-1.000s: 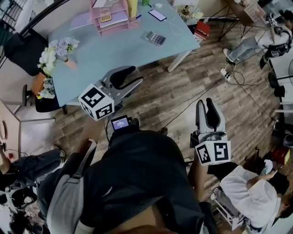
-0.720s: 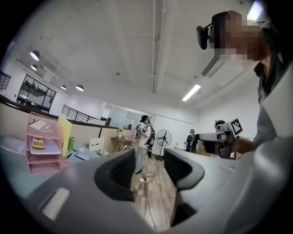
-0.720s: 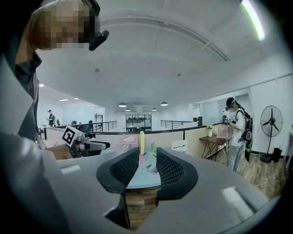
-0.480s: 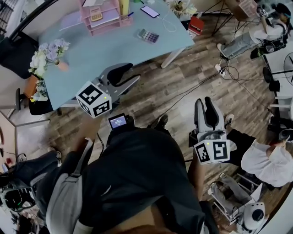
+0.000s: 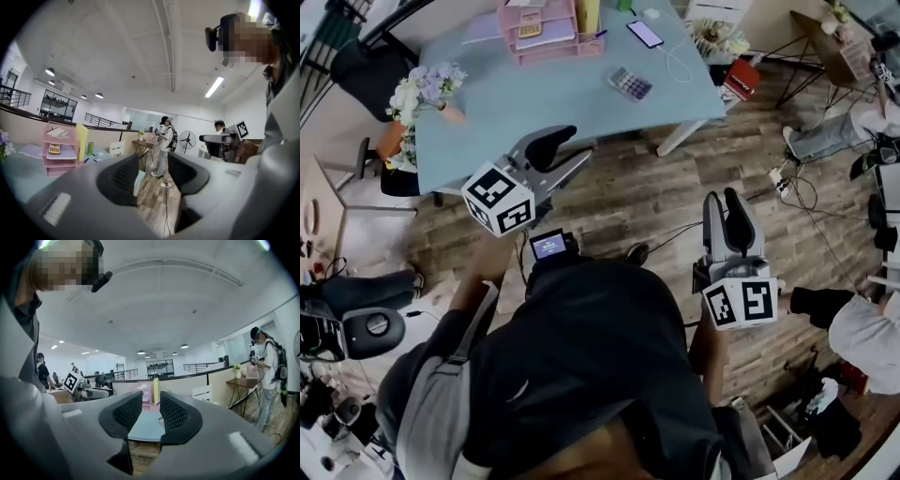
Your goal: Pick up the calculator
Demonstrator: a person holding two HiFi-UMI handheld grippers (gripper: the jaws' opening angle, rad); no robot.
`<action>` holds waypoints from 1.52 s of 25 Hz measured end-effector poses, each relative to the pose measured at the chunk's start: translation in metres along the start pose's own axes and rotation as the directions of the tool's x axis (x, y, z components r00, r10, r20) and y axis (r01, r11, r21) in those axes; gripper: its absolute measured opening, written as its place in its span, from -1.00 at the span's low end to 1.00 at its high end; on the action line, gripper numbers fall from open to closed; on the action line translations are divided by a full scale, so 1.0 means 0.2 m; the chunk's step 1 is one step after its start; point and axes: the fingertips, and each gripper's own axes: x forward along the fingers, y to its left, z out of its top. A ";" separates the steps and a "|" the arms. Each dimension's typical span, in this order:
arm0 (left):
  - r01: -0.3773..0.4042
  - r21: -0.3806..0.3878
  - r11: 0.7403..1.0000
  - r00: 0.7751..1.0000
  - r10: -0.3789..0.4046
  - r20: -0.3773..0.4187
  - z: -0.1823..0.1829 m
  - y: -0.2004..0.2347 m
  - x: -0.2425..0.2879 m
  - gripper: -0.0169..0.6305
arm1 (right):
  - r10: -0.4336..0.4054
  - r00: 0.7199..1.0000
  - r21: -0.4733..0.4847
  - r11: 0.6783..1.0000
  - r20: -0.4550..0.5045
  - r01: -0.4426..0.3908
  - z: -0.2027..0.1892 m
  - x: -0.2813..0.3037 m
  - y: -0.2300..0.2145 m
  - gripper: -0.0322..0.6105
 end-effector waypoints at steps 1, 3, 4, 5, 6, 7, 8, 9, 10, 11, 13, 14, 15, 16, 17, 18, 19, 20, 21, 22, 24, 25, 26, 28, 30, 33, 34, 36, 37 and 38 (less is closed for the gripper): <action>-0.015 0.004 1.000 1.000 0.015 0.002 0.01 -0.02 0.02 -0.18 | 0.020 1.000 0.003 1.000 0.001 -0.020 0.00 0.01 -0.03 -0.59; -0.043 0.008 0.999 0.999 0.043 0.008 0.02 -0.05 0.06 -0.18 | 0.055 0.998 0.006 0.998 0.005 -0.055 0.00 0.02 -0.09 -0.59; -0.057 0.009 0.998 0.998 0.057 0.010 0.03 -0.06 0.08 -0.18 | 0.071 0.997 0.008 0.997 0.006 -0.071 0.01 0.03 -0.12 -0.59; -0.070 0.010 0.997 0.997 0.070 0.011 0.03 -0.07 0.09 -0.18 | 0.085 0.996 0.010 0.996 0.008 -0.085 0.01 0.04 -0.14 -0.59; -0.083 0.009 0.996 0.996 0.083 0.011 0.03 -0.08 0.11 -0.18 | 0.098 0.995 0.012 0.995 0.008 -0.099 0.01 0.04 -0.16 -0.59; -0.095 0.010 0.995 0.995 0.095 0.011 0.03 -0.10 0.12 -0.18 | 0.111 0.994 0.014 0.994 0.008 -0.111 0.01 0.04 -0.19 -0.59; -0.107 0.012 0.994 0.994 0.106 0.010 0.03 -0.12 0.13 -0.18 | 0.124 0.992 0.016 0.992 0.009 -0.124 0.02 0.04 -0.21 -0.59; -0.118 0.014 0.993 0.993 0.118 0.007 0.03 -0.13 0.14 -0.18 | 0.135 0.991 0.018 0.991 0.010 -0.135 0.02 0.04 -0.23 -0.59; -0.131 0.014 0.991 0.991 0.131 0.005 0.02 -0.15 0.15 -0.18 | 0.146 0.989 0.021 0.989 0.011 -0.146 0.02 0.04 -0.25 -0.59; -0.144 0.012 0.990 0.990 0.144 0.006 0.02 -0.16 0.16 -0.18 | 0.156 0.988 0.024 0.987 0.013 -0.156 0.02 0.03 -0.28 -0.59; -0.166 0.011 0.986 0.986 0.166 0.007 0.01 -0.20 0.18 -0.18 | 0.176 0.984 0.031 0.984 0.017 -0.176 0.01 0.01 -0.32 -0.59; -0.175 0.013 0.985 0.985 0.175 0.006 0.01 -0.22 0.19 -0.18 | 0.185 0.983 0.035 0.982 0.019 -0.186 0.01 0.01 -0.34 -0.59; -0.183 0.015 0.983 0.983 0.183 0.005 0.01 -0.24 0.20 -0.18 | 0.194 0.981 0.039 0.980 0.021 -0.195 0.00 0.00 -0.36 -0.59; -0.192 0.016 0.981 0.981 0.192 0.003 0.00 -0.25 0.21 -0.18 | 0.203 0.979 0.044 0.978 0.023 -0.204 0.00 0.00 -0.38 -0.59; -0.200 0.018 0.980 0.980 0.200 0.000 0.00 -0.26 0.22 -0.18 | 0.212 0.977 0.048 0.976 0.026 -0.213 0.00 0.00 -0.39 -0.59; -0.207 0.020 0.978 0.978 0.207 -0.003 0.00 -0.28 0.23 -0.18 | 0.219 0.975 0.052 0.974 0.029 -0.221 -0.01 -0.01 -0.41 -0.59; -0.213 0.022 0.977 0.977 0.213 -0.007 0.00 -0.29 0.24 -0.18 | 0.225 0.974 0.056 0.972 0.032 -0.227 -0.01 -0.01 -0.42 -0.59; -0.217 0.023 0.976 0.976 0.218 -0.011 -0.01 -0.31 0.25 -0.18 | 0.229 0.973 0.059 0.971 0.036 -0.231 -0.01 -0.02 -0.44 -0.59; -0.220 0.026 0.975 0.975 0.221 -0.014 -0.01 -0.32 0.27 -0.18 | 0.231 0.972 0.062 0.970 0.041 -0.234 0.00 -0.03 -0.46 -0.59; -0.222 0.028 0.975 0.975 0.223 -0.017 0.00 -0.34 0.28 -0.18 | 0.232 0.972 0.066 0.970 0.046 -0.234 0.00 -0.04 -0.49 -0.59; -0.222 0.031 0.975 0.975 0.222 -0.021 0.00 -0.37 0.31 -0.18 | 0.230 0.971 0.074 0.969 0.057 -0.234 0.00 -0.06 -0.53 -0.59; -0.220 0.033 0.975 0.975 0.220 -0.022 0.01 -0.38 0.33 -0.18 | 0.229 0.972 0.078 0.969 0.062 -0.233 0.00 -0.07 -0.56 -0.59; -0.217 0.036 0.976 0.976 0.218 -0.024 0.01 -0.40 0.35 -0.18 | 0.227 0.972 0.083 0.969 0.066 -0.232 0.00 -0.08 -0.58 -0.59; -0.212 0.045 0.976 0.977 0.213 -0.030 0.02 -0.43 0.39 -0.18 | 0.222 0.973 0.093 0.969 0.070 -0.228 -0.01 -0.11 -0.62 -0.59; -0.209 0.053 0.976 0.977 0.211 -0.037 0.03 -0.46 0.42 -0.18 | 0.219 0.973 0.104 0.969 0.070 -0.226 -0.02 -0.12 -0.65 -0.59; -0.205 0.056 0.977 0.977 0.207 -0.045 0.03 -0.48 0.45 -0.18 | 0.218 0.974 0.116 0.968 0.068 -0.224 -0.03 -0.13 -0.69 -0.59; -0.203 0.057 0.978 0.977 0.206 -0.049 0.02 -0.48 0.46 -0.18 | 0.217 0.974 0.120 0.967 0.068 -0.224 -0.04 -0.12 -0.70 -0.59; -0.200 0.056 0.978 0.977 0.203 -0.058 0.02 -0.48 0.47 -0.18 | 0.217 0.974 0.127 0.966 0.068 -0.224 -0.05 -0.11 -0.70 -0.59; -0.200 0.056 0.978 0.977 0.203 -0.061 0.01 -0.47 0.47 -0.18 | 0.217 0.974 0.129 0.966 0.066 -0.224 -0.05 -0.10 -0.70 -0.59; -0.200 0.055 0.978 0.977 0.204 -0.063 0.02 -0.45 0.48 -0.18 | 0.217 0.974 0.130 0.966 0.062 -0.223 -0.06 -0.09 -0.70 -0.59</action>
